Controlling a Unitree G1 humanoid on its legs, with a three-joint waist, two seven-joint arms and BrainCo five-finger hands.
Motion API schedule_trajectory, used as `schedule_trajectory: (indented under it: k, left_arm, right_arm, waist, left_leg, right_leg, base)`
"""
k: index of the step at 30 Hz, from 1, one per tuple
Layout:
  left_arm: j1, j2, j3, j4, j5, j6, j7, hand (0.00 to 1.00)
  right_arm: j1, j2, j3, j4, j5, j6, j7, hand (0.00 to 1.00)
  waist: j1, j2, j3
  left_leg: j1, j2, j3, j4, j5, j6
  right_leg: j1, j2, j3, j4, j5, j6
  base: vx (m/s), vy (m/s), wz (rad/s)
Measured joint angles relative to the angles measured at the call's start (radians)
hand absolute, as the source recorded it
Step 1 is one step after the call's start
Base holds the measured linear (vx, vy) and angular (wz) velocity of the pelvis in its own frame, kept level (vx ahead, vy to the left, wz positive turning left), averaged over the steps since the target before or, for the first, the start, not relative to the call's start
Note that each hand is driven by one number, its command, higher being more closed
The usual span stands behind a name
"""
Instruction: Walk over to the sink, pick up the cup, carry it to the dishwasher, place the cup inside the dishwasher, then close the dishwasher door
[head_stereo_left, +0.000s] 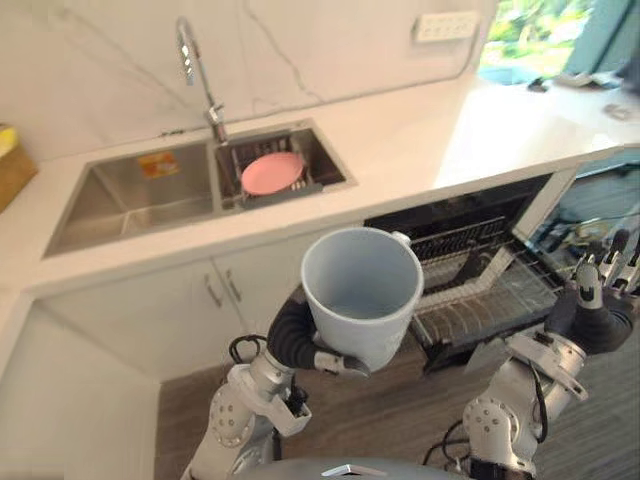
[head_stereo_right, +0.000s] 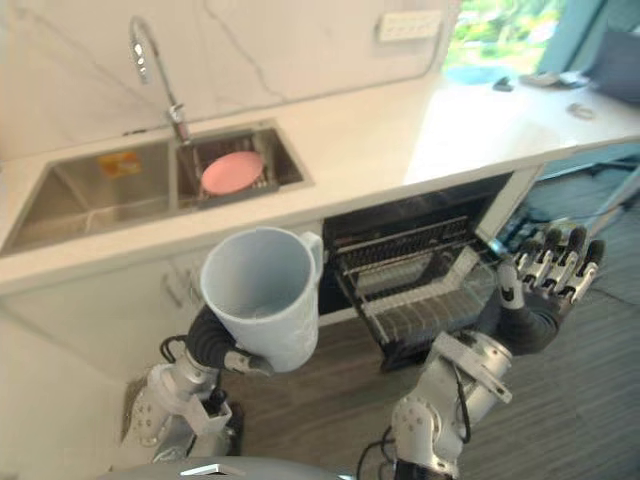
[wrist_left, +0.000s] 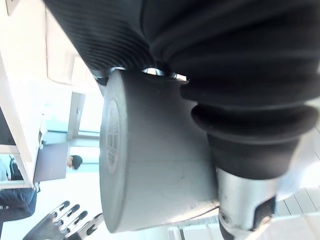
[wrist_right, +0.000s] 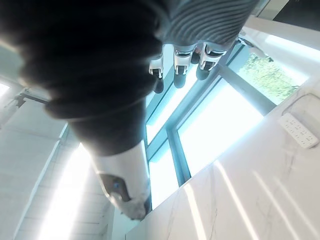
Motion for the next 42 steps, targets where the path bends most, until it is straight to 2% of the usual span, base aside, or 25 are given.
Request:
schedule_trajectory:
  k: [4, 5, 6, 8, 10, 11, 12, 13, 14, 17, 18, 19, 21, 24, 25, 26, 27, 29, 31, 32, 33, 34, 35, 39, 42]
  left_arm:
    - [-0.039, 0.001, -0.009, 0.000, -0.002, 0.036, -0.017, 1.00]
    - [-0.064, 0.004, -0.003, 0.005, -0.008, 0.053, -0.025, 1.00]
    - [-0.071, 0.008, 0.002, 0.006, -0.008, 0.059, -0.025, 1.00]
    - [-0.077, 0.011, 0.022, 0.008, -0.006, 0.078, -0.023, 1.00]
    - [-0.081, 0.010, 0.055, 0.006, 0.019, 0.085, 0.006, 1.00]
    - [-0.103, 0.015, 0.089, 0.006, 0.034, 0.093, 0.038, 1.00]
    - [-0.114, 0.022, 0.107, 0.006, 0.042, 0.099, 0.053, 1.00]
    - [-0.125, 0.035, 0.130, 0.009, 0.044, 0.105, 0.072, 1.00]
    - [-0.136, 0.047, 0.161, 0.018, 0.045, 0.115, 0.089, 1.00]
    - [-0.148, 0.052, 0.207, 0.019, 0.044, 0.116, 0.120, 1.00]
    - [-0.152, 0.049, 0.207, 0.021, 0.044, 0.115, 0.123, 1.00]
    - [-0.152, 0.039, 0.197, 0.029, 0.044, 0.115, 0.125, 1.00]
    - [-0.150, 0.039, 0.192, 0.029, 0.044, 0.105, 0.123, 1.00]
    - [-0.150, 0.040, 0.193, 0.029, 0.045, 0.084, 0.135, 1.00]
    - [-0.147, 0.040, 0.202, 0.030, 0.045, 0.076, 0.152, 1.00]
    - [-0.144, 0.031, 0.206, 0.039, 0.046, 0.074, 0.169, 1.00]
    - [-0.138, 0.023, 0.207, 0.046, 0.049, 0.073, 0.175, 1.00]
    - [-0.125, -0.022, 0.206, 0.072, 0.061, 0.073, 0.193, 1.00]
    - [-0.125, -0.060, 0.207, 0.081, 0.064, 0.073, 0.222, 1.00]
    - [-0.122, -0.075, 0.206, 0.082, 0.076, 0.070, 0.239, 1.00]
    - [-0.120, -0.080, 0.205, 0.082, 0.083, 0.063, 0.245, 1.00]
    - [-0.111, -0.085, 0.203, 0.081, 0.099, 0.045, 0.263, 1.00]
    - [-0.107, -0.085, 0.202, 0.083, 0.118, 0.041, 0.279, 1.00]
    - [-0.112, -0.073, 0.220, 0.102, 0.191, 0.041, 0.360, 1.00]
    - [-0.116, -0.069, 0.280, 0.120, 0.269, 0.048, 0.456, 1.00]
  right_arm:
    - [0.049, 0.033, 0.007, -0.003, 0.003, 0.041, 0.002, 0.00]
    - [0.046, 0.036, 0.014, -0.001, 0.004, 0.065, 0.012, 0.00]
    - [0.037, 0.038, 0.023, 0.010, 0.003, 0.078, 0.021, 0.00]
    - [0.002, 0.038, 0.053, 0.050, 0.002, 0.127, 0.051, 0.00]
    - [-0.046, 0.036, 0.116, 0.094, 0.001, 0.166, 0.086, 0.00]
    - [-0.081, 0.038, 0.160, 0.113, 0.000, 0.186, 0.107, 0.00]
    - [-0.098, 0.040, 0.169, 0.128, -0.001, 0.191, 0.121, 0.00]
    - [-0.119, 0.044, 0.176, 0.142, 0.000, 0.204, 0.134, 0.00]
    - [-0.133, 0.043, 0.171, 0.168, -0.001, 0.206, 0.153, 0.00]
    - [-0.151, 0.039, 0.180, 0.174, -0.024, 0.254, 0.202, 0.00]
    - [-0.151, 0.037, 0.181, 0.173, -0.038, 0.265, 0.212, 0.00]
    - [-0.150, 0.030, 0.185, 0.172, -0.061, 0.288, 0.229, 0.00]
    - [-0.150, 0.030, 0.198, 0.164, -0.100, 0.313, 0.230, 0.00]
    - [-0.150, 0.027, 0.238, 0.160, -0.117, 0.346, 0.233, 0.00]
    - [-0.154, 0.024, 0.256, 0.160, -0.118, 0.364, 0.233, 0.00]
    - [-0.165, 0.012, 0.266, 0.161, -0.129, 0.387, 0.233, 0.00]
    - [-0.174, 0.001, 0.267, 0.161, -0.138, 0.404, 0.232, 0.00]
    - [-0.181, -0.077, 0.268, 0.162, -0.145, 0.443, 0.229, 0.00]
    - [-0.180, -0.149, 0.245, 0.164, -0.147, 0.479, 0.230, 0.00]
    - [-0.173, -0.171, 0.227, 0.165, -0.147, 0.480, 0.232, 0.00]
    - [-0.172, -0.174, 0.219, 0.165, -0.147, 0.480, 0.232, 0.00]
    - [-0.172, -0.174, 0.217, 0.165, -0.147, 0.477, 0.233, 0.00]
    - [-0.170, -0.165, 0.222, 0.171, -0.149, 0.476, 0.237, 0.00]
    - [-0.164, -0.116, 0.284, 0.173, -0.166, 0.467, 0.240, 0.00]
    - [-0.170, -0.089, 0.303, 0.173, -0.170, 0.465, 0.264, 0.00]
  waist:
    - [-0.022, -0.064, -0.034]
    - [-0.020, -0.074, -0.032]
    - [-0.017, -0.079, -0.027]
    - [-0.019, -0.063, -0.021]
    - [-0.013, -0.030, -0.038]
    - [-0.012, -0.042, -0.044]
    - [-0.010, -0.052, -0.042]
    - [-0.007, -0.065, -0.039]
    - [-0.011, -0.059, -0.037]
    - [0.023, -0.028, -0.028]
    - [0.028, -0.020, -0.021]
    - [0.027, -0.025, -0.023]
    - [0.030, -0.027, -0.023]
    - [0.038, -0.069, -0.042]
    - [0.044, -0.092, -0.051]
    - [0.049, -0.104, -0.059]
    - [0.049, -0.090, -0.055]
    - [0.036, -0.003, -0.042]
    - [0.021, 0.030, -0.011]
    - [0.023, 0.036, -0.014]
    - [0.026, 0.038, -0.014]
    - [0.033, 0.051, -0.017]
    - [0.036, 0.051, -0.018]
    - [0.037, -0.003, 0.002]
    - [0.037, -0.018, -0.008]
  left_leg:
    - [-0.028, -0.048, 0.081, 0.100, -0.130, 0.065]
    - [0.011, -0.064, 0.107, 0.083, -0.164, 0.087]
    - [0.044, -0.067, 0.124, 0.060, -0.172, 0.096]
    - [0.134, -0.056, 0.182, 0.007, -0.174, 0.113]
    - [0.174, -0.017, 0.259, -0.039, -0.174, 0.114]
    - [0.182, -0.015, 0.297, -0.059, -0.174, 0.114]
    - [0.179, -0.015, 0.313, -0.056, -0.174, 0.113]
    - [0.175, -0.014, 0.327, -0.052, -0.174, 0.113]
    - [0.165, -0.003, 0.308, -0.048, -0.169, 0.105]
    - [0.167, 0.056, 0.283, -0.092, -0.184, 0.084]
    - [0.168, 0.063, 0.293, -0.095, -0.184, 0.083]
    - [0.173, 0.081, 0.302, -0.090, -0.192, 0.073]
    - [0.170, 0.100, 0.299, -0.087, -0.204, 0.047]
    - [0.152, 0.133, 0.282, -0.069, -0.202, -0.013]
    - [0.142, 0.137, 0.278, -0.053, -0.198, -0.032]
    - [0.133, 0.144, 0.265, -0.032, -0.197, -0.058]
    - [0.131, 0.154, 0.246, -0.029, -0.193, -0.070]
    - [0.127, 0.204, 0.222, -0.006, -0.189, -0.091]
    - [0.094, 0.228, 0.224, 0.114, -0.183, -0.065]
    - [0.083, 0.187, 0.187, 0.137, -0.214, -0.096]
    - [0.081, 0.159, 0.177, 0.126, -0.221, -0.097]
    - [0.081, 0.110, 0.167, 0.058, -0.200, -0.075]
    - [0.088, 0.093, 0.169, 0.022, -0.189, -0.006]
    - [0.154, 0.036, 0.178, -0.134, -0.103, 0.012]
    - [0.192, 0.012, 0.196, -0.230, -0.055, 0.016]
  right_leg:
    - [-0.082, -0.089, 0.007, 0.121, 0.026, 0.076]
    - [-0.161, -0.121, -0.032, 0.288, 0.062, 0.106]
    - [-0.201, -0.145, -0.057, 0.374, 0.079, 0.117]
    - [-0.290, -0.188, -0.163, 0.519, 0.072, 0.093]
    - [-0.385, -0.214, -0.319, 0.435, 0.098, 0.032]
    - [-0.442, -0.236, -0.372, 0.297, 0.196, -0.014]
    - [-0.462, -0.243, -0.378, 0.232, 0.264, -0.028]
    - [-0.485, -0.247, -0.371, 0.156, 0.348, -0.024]
    - [-0.488, -0.217, -0.356, 0.112, 0.405, 0.008]
    - [-0.483, -0.137, -0.310, -0.022, 0.518, -0.005]
    - [-0.487, -0.140, -0.317, -0.013, 0.473, -0.051]
    - [-0.486, -0.167, -0.340, 0.018, 0.416, -0.064]
    - [-0.468, -0.207, -0.346, 0.020, 0.407, -0.026]
    - [-0.413, -0.225, -0.358, -0.030, 0.404, -0.010]
    - [-0.391, -0.220, -0.360, -0.073, 0.422, 0.020]
    - [-0.365, -0.209, -0.361, -0.105, 0.383, 0.099]
    - [-0.358, -0.200, -0.360, -0.119, 0.374, 0.114]
    - [-0.337, -0.146, -0.370, -0.140, 0.367, 0.106]
    - [-0.284, -0.129, -0.376, -0.149, 0.352, 0.082]
    - [-0.263, -0.145, -0.379, -0.150, 0.343, 0.077]
    - [-0.257, -0.151, -0.378, -0.151, 0.339, 0.081]
    - [-0.253, -0.151, -0.375, -0.151, 0.332, 0.090]
    - [-0.253, -0.148, -0.370, -0.152, 0.330, 0.093]
    - [-0.262, -0.179, -0.370, -0.164, 0.340, 0.100]
    - [-0.270, -0.192, -0.368, -0.184, 0.350, 0.105]
  base:
    - [0.45, 0.402, -0.57]
    - [0.24, 0.288, -0.46]
    - [0.27, 0.328, -0.68]
    - [0.16, 0.246, -0.71]
    - [0.11, 0.270, -1.00]
    - [0.10, 0.143, -0.88]
    - [0.13, 0.112, -0.75]
    - [0.10, 0.021, -0.42]
    - [0.07, 0.008, -0.45]
    - [0.01, -0.080, -0.82]
    - [-0.04, -0.067, -0.60]
    - [-0.02, -0.072, -0.43]
    - [0.01, -0.099, -0.21]
    - [0.09, -0.234, 0.06]
    - [0.15, -0.308, 0.02]
    - [0.20, -0.369, -0.08]
    - [0.19, -0.354, -0.23]
    - [0.13, -0.225, -0.13]
    - [0.08, -0.158, 0.07]
    - [0.05, -0.074, 0.05]
    - [0.02, 0.011, -0.12]
    - [0.01, 0.017, -0.21]
    - [0.00, 0.011, -0.12]
    - [0.00, -0.009, 0.07]
    - [-0.02, 0.001, -0.08]
